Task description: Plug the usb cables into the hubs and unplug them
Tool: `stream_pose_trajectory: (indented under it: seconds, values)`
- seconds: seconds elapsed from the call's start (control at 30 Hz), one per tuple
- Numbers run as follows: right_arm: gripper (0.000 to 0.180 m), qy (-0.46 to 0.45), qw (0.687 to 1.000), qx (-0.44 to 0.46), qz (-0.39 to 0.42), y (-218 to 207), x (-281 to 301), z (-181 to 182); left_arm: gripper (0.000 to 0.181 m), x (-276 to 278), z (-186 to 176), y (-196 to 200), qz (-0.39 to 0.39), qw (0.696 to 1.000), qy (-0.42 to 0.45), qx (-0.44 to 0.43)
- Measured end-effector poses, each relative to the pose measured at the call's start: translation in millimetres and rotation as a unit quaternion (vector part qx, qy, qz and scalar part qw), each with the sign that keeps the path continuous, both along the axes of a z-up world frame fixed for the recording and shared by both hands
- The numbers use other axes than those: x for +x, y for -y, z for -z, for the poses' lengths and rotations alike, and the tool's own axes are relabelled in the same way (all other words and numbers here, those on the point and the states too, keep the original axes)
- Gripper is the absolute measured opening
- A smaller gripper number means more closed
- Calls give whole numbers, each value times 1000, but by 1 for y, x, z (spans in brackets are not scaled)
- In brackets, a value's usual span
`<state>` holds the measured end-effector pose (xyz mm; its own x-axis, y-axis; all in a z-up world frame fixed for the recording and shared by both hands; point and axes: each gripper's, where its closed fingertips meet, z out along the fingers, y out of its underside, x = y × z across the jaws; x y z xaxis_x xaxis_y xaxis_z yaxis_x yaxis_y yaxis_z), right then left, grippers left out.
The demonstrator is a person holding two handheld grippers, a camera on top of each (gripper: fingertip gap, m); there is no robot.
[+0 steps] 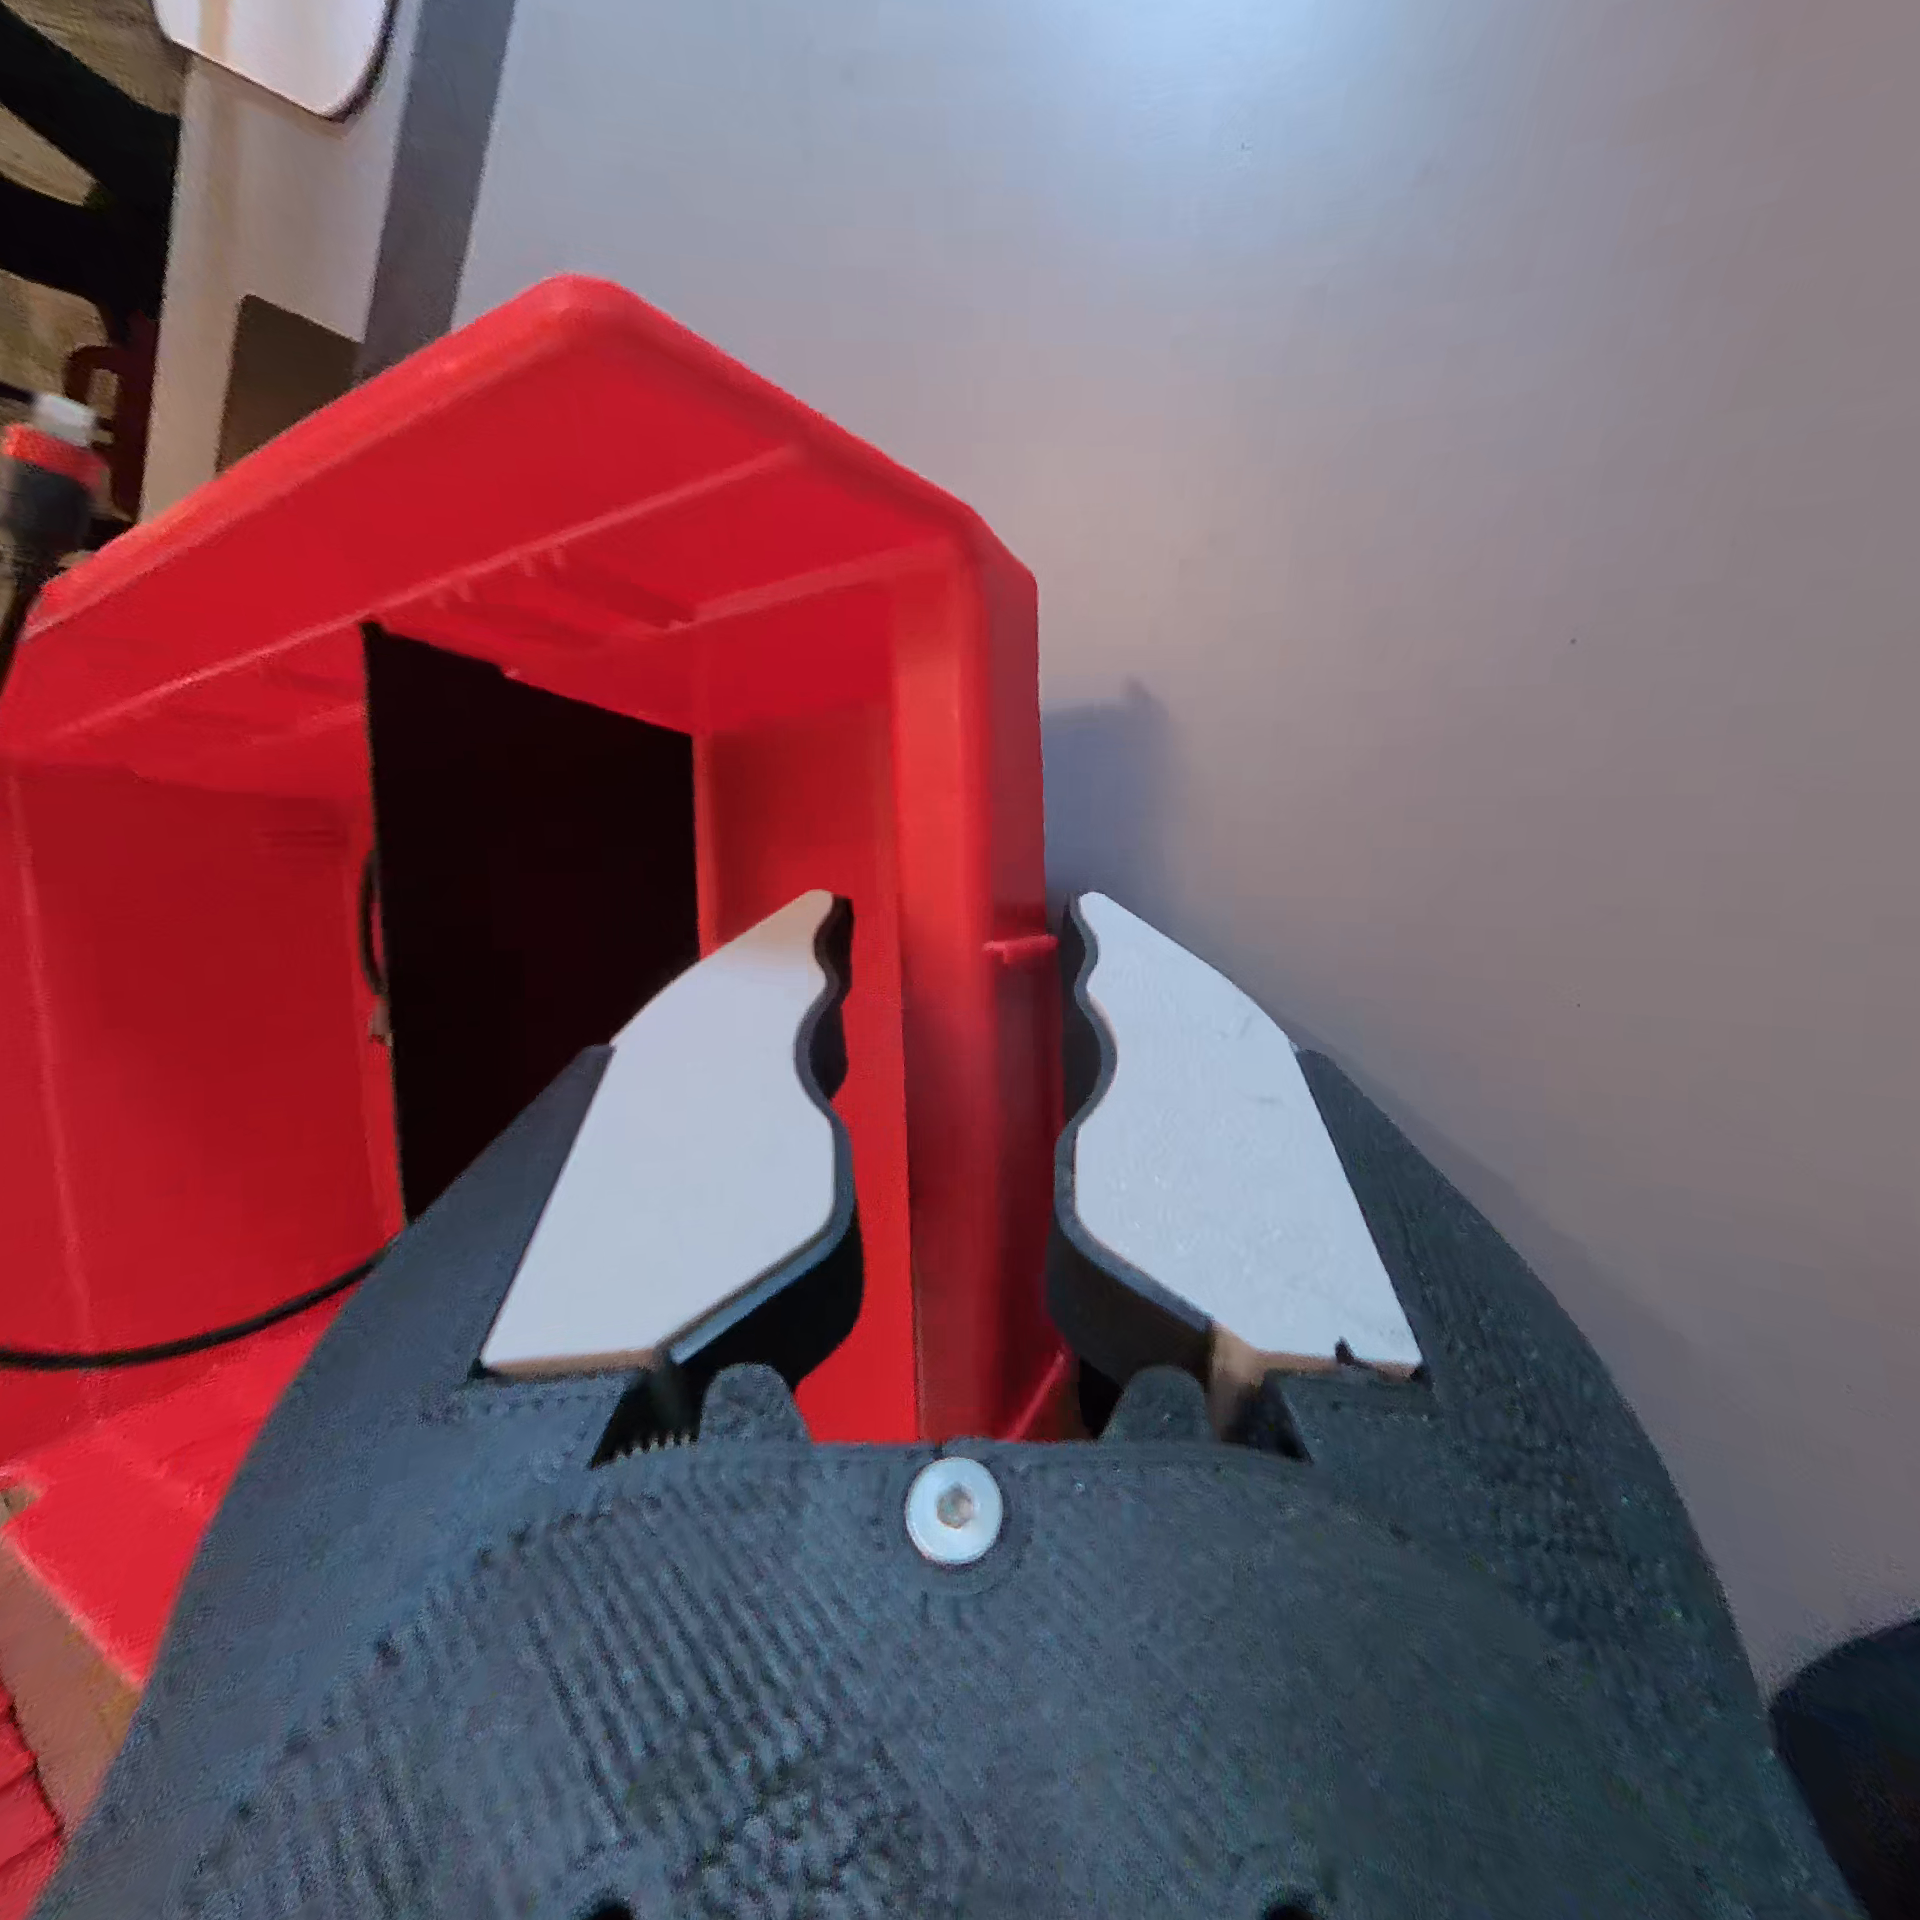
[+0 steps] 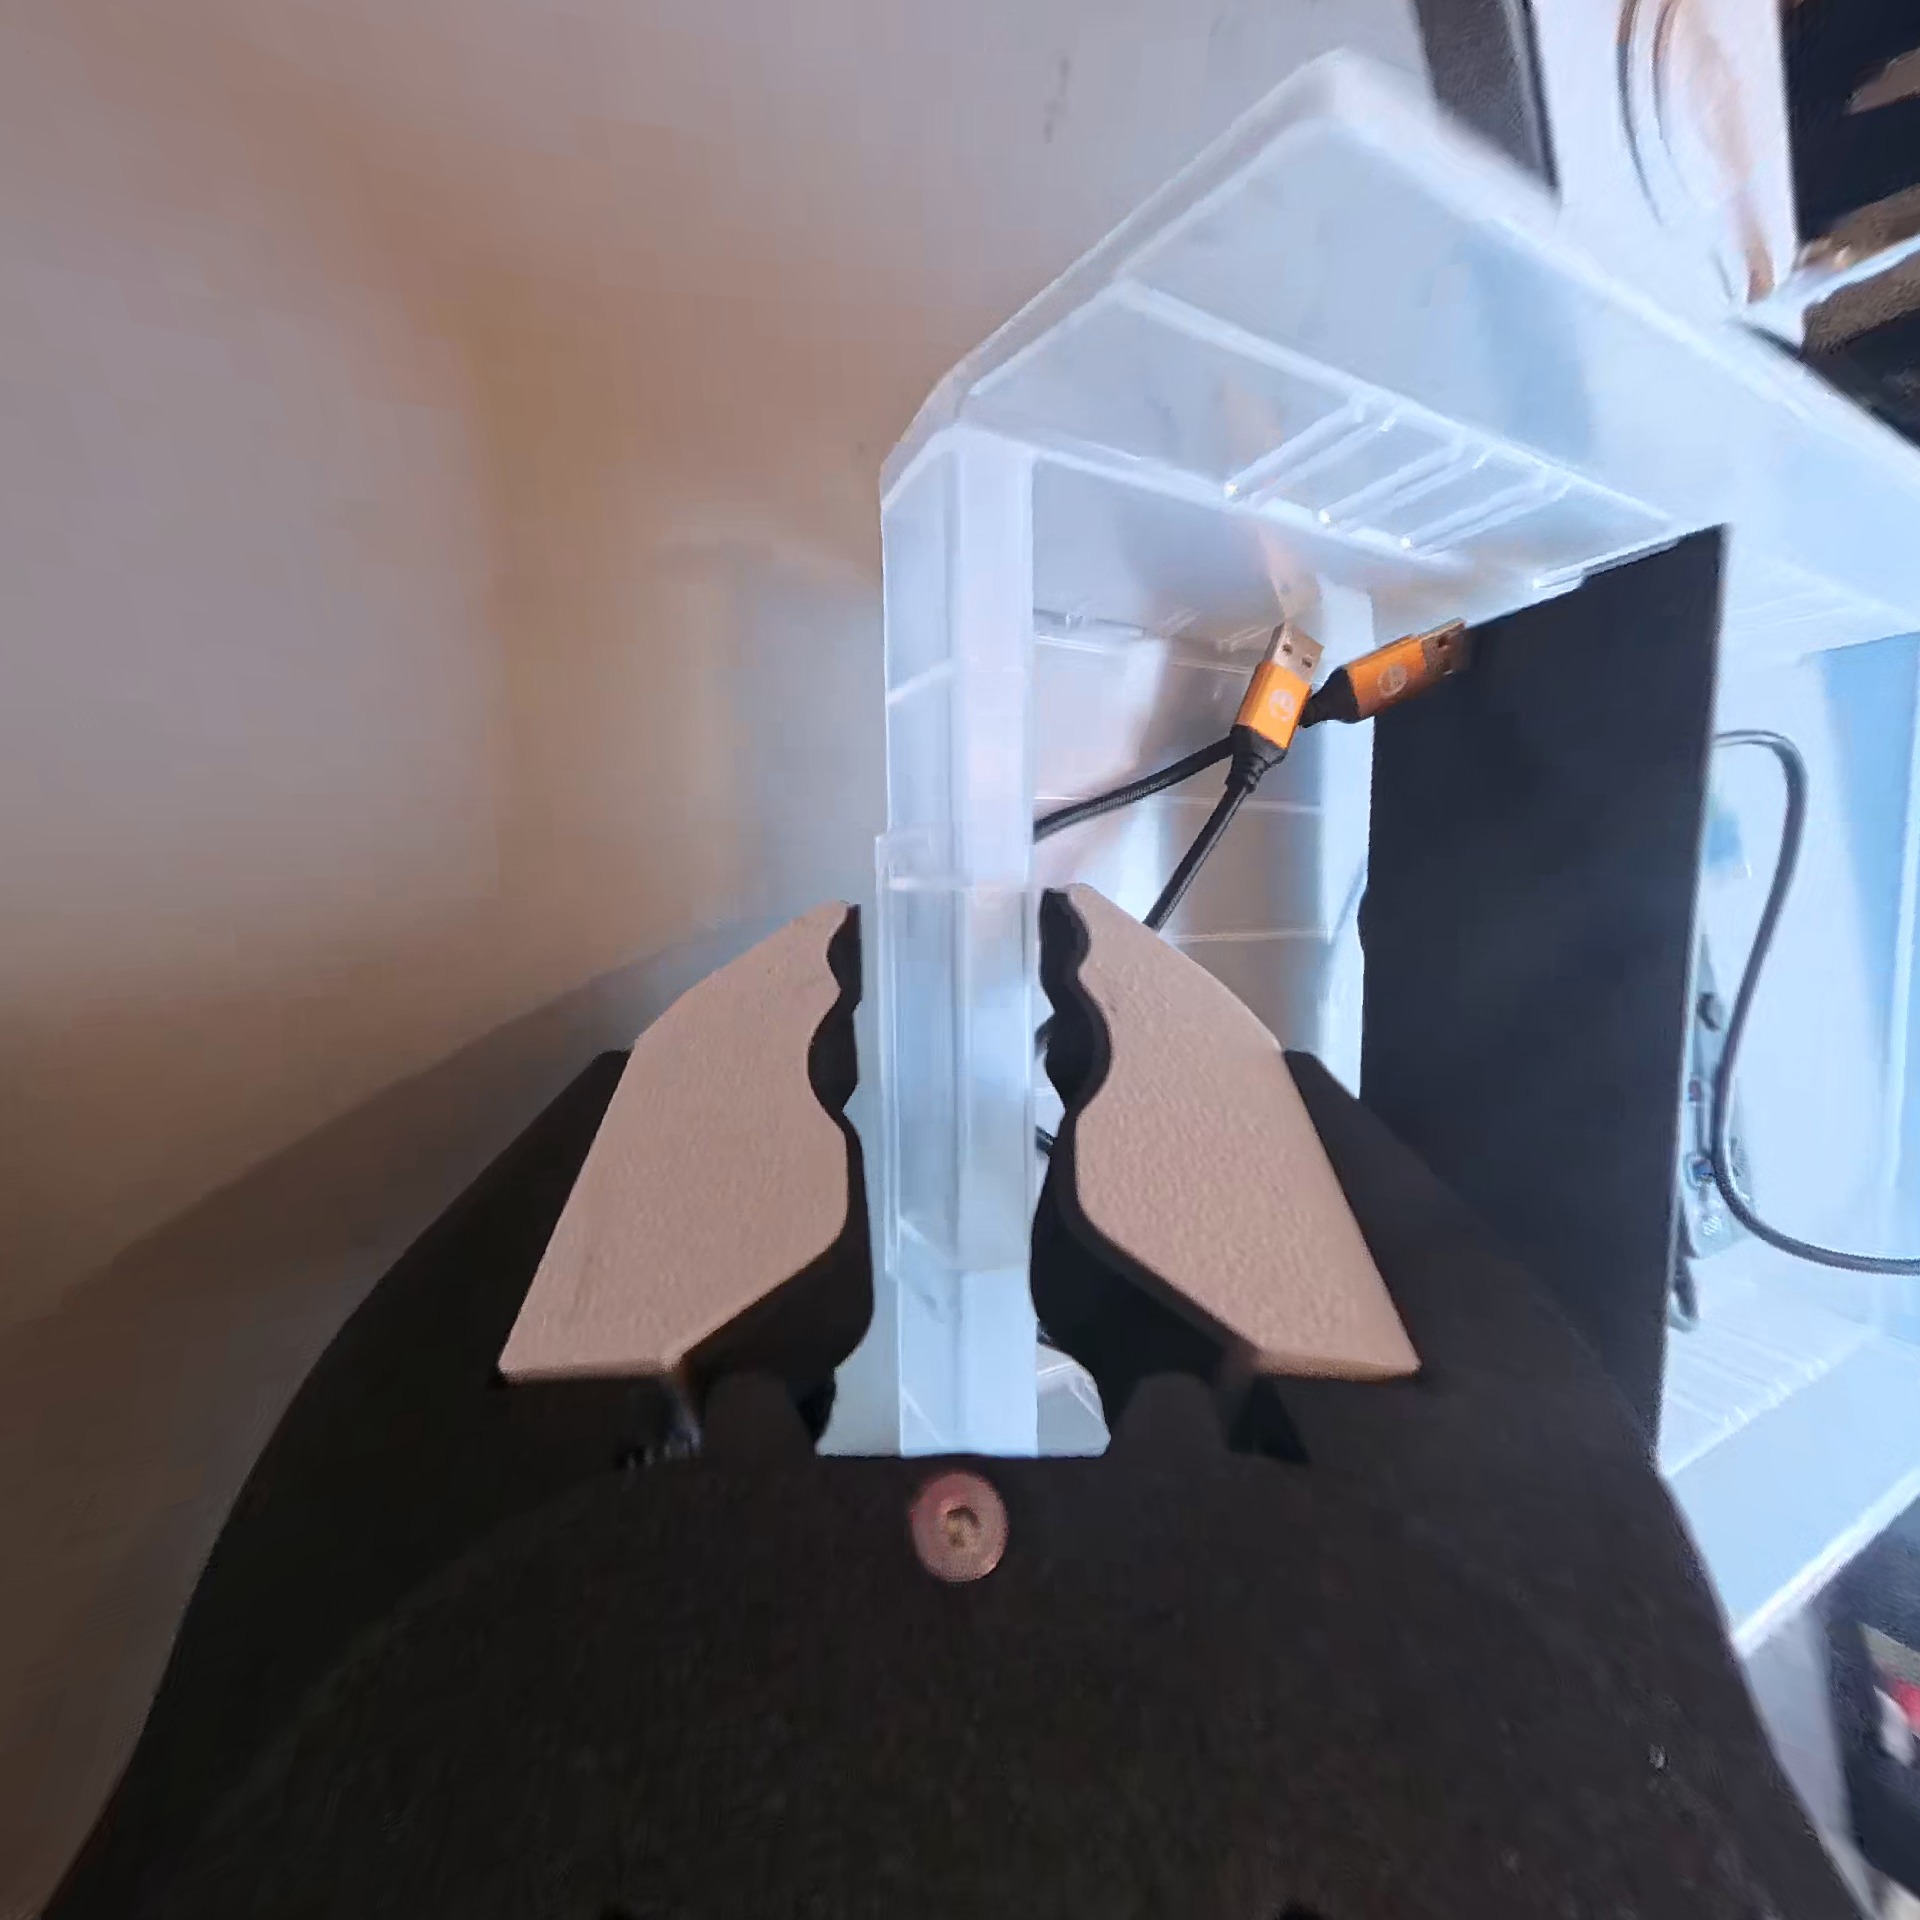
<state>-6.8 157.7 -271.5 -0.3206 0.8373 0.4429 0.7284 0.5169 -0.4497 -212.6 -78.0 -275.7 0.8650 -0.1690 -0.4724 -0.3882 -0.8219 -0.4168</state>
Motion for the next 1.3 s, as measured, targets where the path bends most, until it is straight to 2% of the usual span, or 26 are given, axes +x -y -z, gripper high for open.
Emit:
stream_pose_trajectory:
  seconds: [0.1,0.17,0.23,0.33,0.43,0.5,0.57,0.67,0.77,0.9,1.0,1.13,1.3]
  values:
    - [39,-68,996,-57,-16,11,-3,-50,44,8,-20,2,-11,998,13,64]
    - [37,-107,992,-54,-27,5,-11,-86,44,24,-39,-1,-6,989,56,138]
    - [35,-125,992,5,-30,-20,-28,-113,43,49,-58,-7,13,968,127,215]
    - [42,-109,982,149,-41,-75,-71,-138,42,86,-76,-12,41,926,236,293]
    - [48,-41,956,282,-65,-134,-118,-140,39,115,-76,-12,55,890,316,324]
    - [55,24,942,327,-77,-166,-142,-126,37,123,-65,-11,59,886,329,321]
    - [36,77,929,353,-83,-192,-156,-112,37,126,-51,-9,57,893,331,301]
    - [7,85,934,334,-92,-200,-160,-114,37,127,-46,-6,57,892,337,295]
    - [5,22,952,297,-70,-191,-148,-155,36,121,-49,-5,55,892,333,300]
    - [5,-80,964,251,-40,-173,-113,-223,35,115,-52,-2,47,878,363,308]
    - [5,-127,967,223,-12,-165,-76,-259,35,114,-57,0,46,870,373,318]
    - [5,-160,965,205,39,-176,-33,-281,35,114,-60,1,48,868,376,321]
    - [5,-168,955,227,86,-199,-2,-286,34,118,-59,1,51,871,373,316]
